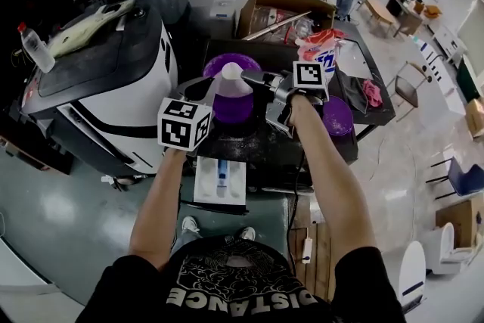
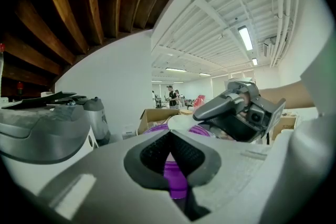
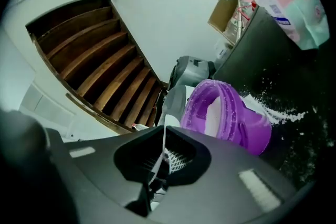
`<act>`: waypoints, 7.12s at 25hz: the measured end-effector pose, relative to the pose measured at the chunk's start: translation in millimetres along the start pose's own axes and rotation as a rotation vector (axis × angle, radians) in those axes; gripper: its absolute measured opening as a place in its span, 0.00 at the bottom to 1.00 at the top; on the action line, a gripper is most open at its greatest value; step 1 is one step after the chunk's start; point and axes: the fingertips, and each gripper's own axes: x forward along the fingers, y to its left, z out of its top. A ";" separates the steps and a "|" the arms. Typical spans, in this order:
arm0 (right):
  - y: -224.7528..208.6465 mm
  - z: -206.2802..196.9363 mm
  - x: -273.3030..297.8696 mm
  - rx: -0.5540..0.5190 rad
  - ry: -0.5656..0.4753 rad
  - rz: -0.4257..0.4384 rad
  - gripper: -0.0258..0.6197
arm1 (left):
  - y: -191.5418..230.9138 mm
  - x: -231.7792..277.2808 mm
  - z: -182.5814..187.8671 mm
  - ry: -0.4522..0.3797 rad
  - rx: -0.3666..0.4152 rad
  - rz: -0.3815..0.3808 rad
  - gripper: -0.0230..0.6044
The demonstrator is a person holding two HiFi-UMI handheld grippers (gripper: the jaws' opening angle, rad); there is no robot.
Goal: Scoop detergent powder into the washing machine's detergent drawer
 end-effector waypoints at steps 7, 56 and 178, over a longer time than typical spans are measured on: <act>1.0 -6.7 -6.6 0.115 -0.064 0.086 0.10 | -4.8 -8.9 -0.2 -0.020 -0.067 0.063 0.04; 38.8 -205.1 -17.8 0.143 -0.194 0.067 0.10 | -26.4 -187.1 -93.8 0.032 -0.087 -0.048 0.04; -109.8 -287.1 -6.0 -1.776 0.849 -0.239 0.09 | -96.8 -253.2 -188.0 0.187 -0.292 0.529 0.04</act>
